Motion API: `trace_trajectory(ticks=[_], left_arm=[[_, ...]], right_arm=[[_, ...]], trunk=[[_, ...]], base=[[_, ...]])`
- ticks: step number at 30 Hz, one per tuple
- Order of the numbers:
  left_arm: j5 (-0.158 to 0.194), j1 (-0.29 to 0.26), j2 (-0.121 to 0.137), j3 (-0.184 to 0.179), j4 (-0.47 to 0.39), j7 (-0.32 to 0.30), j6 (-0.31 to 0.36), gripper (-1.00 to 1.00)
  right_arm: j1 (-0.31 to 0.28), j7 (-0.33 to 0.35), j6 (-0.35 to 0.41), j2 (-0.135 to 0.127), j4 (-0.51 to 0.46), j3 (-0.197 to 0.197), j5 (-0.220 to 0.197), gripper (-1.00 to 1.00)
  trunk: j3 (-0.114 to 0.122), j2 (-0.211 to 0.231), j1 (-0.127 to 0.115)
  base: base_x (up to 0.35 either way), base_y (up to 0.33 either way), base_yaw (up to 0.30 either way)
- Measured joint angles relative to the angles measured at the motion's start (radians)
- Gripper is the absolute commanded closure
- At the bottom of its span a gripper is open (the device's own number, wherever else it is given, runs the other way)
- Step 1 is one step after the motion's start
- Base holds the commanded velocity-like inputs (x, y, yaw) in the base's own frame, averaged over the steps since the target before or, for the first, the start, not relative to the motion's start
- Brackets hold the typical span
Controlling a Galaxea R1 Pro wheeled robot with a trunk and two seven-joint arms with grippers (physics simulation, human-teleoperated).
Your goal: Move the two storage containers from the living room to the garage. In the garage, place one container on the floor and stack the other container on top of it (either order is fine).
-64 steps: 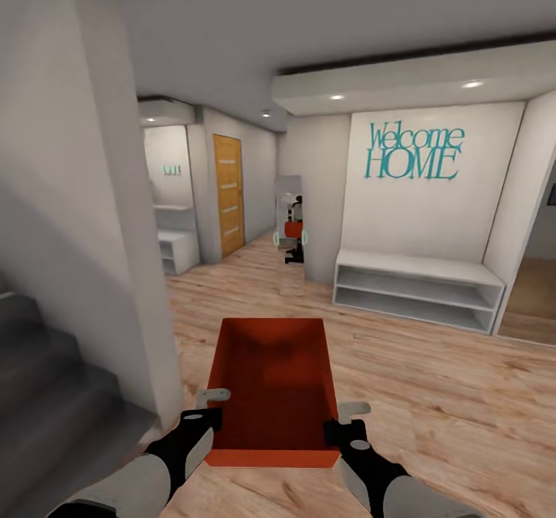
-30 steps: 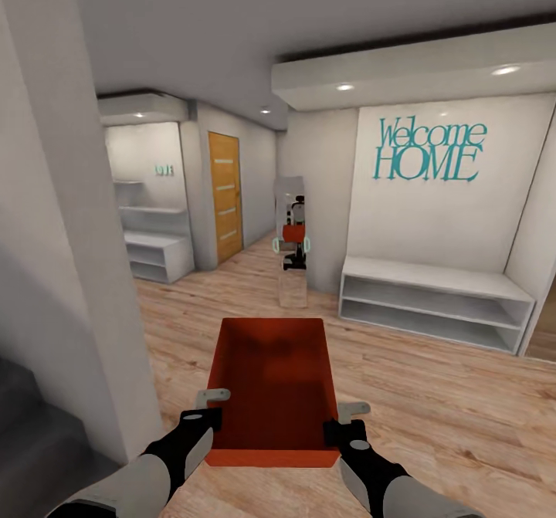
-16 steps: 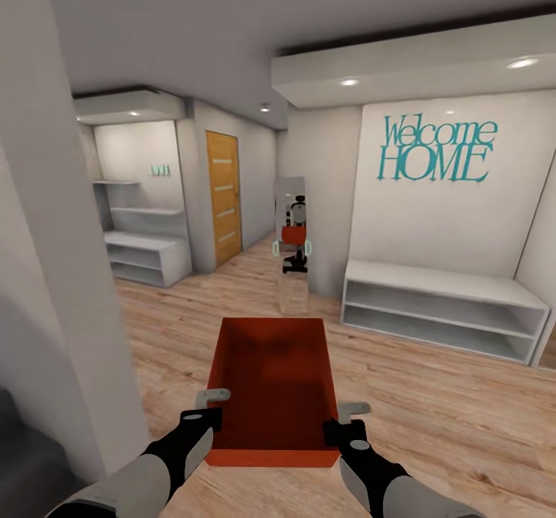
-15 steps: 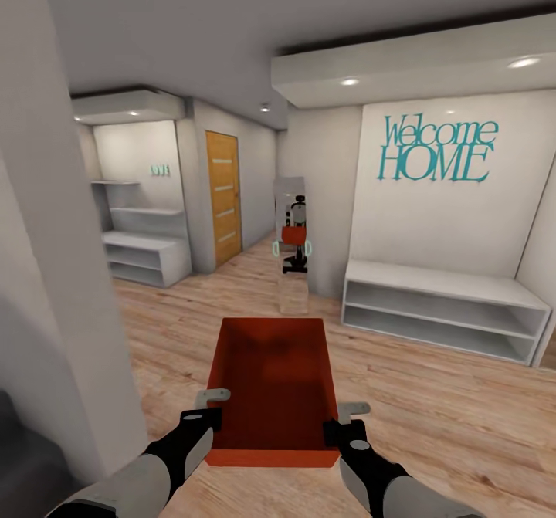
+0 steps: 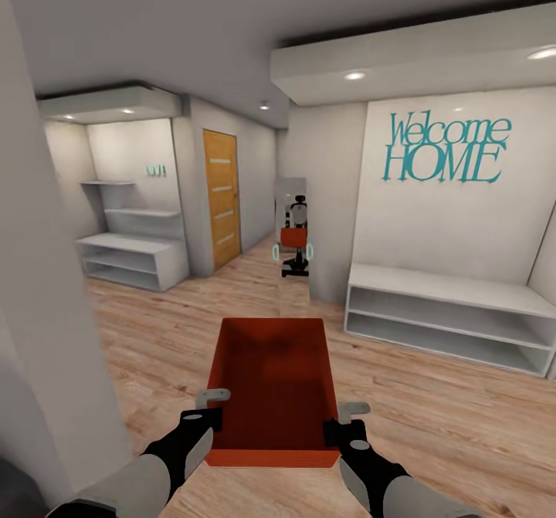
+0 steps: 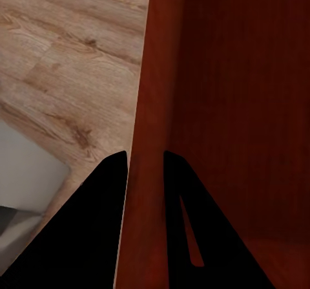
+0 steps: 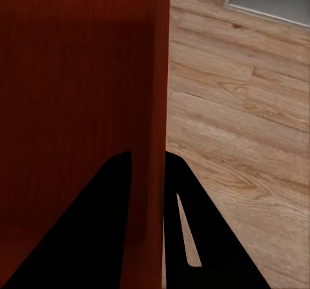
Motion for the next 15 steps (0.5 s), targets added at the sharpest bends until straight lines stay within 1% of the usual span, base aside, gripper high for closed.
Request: trace_trajectory(ticks=[15], left_arm=[[0.000, 0.000, -0.001, 0.000, 0.000, 0.002, 0.000, 1.00]], right_arm=[[0.000, 0.003, -0.001, -0.001, 0.000, -0.001, 0.000, 1.00]], trunk=[[0.000, 0.000, 0.000]], base=[[0.322, 0.000, 0.000]])
